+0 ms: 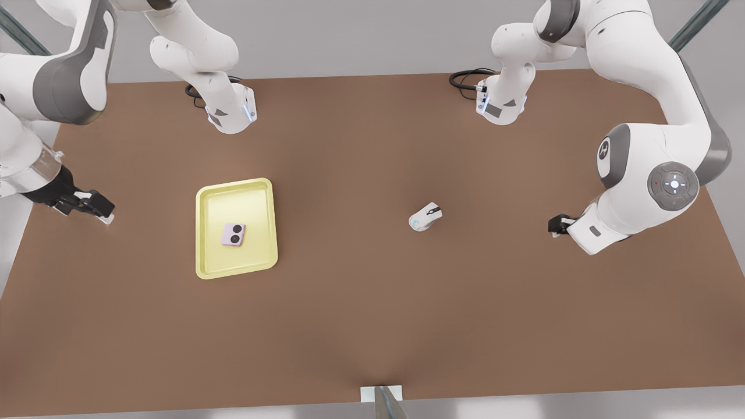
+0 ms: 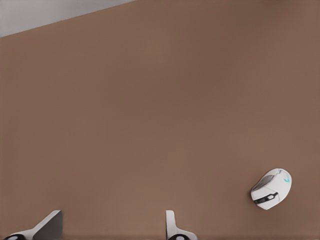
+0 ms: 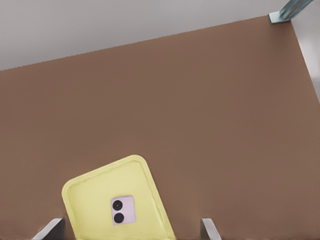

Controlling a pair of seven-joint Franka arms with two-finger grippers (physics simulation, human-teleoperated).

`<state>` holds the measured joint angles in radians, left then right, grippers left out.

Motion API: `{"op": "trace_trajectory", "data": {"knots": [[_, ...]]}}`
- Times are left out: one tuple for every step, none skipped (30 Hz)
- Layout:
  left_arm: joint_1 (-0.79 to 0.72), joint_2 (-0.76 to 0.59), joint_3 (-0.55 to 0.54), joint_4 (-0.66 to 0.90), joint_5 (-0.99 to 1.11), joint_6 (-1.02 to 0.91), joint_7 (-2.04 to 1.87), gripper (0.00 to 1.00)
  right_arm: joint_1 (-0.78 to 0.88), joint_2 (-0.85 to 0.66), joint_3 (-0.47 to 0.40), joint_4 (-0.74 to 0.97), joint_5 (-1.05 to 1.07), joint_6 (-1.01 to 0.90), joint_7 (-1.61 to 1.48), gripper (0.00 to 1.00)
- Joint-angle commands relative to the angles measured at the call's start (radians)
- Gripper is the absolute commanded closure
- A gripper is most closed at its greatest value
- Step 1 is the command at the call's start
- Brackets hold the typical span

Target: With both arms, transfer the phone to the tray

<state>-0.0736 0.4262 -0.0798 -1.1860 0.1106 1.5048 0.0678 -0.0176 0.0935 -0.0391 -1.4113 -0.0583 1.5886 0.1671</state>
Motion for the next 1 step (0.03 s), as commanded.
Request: {"op": "trace_trajectory", "data": {"knots": [[0.000, -0.001, 0.000, 0.000, 0.001, -0.002, 0.003, 0.00, 0.042, -0.002, -0.001, 0.002, 0.005, -0.179, -0.207, 0.00]]}}
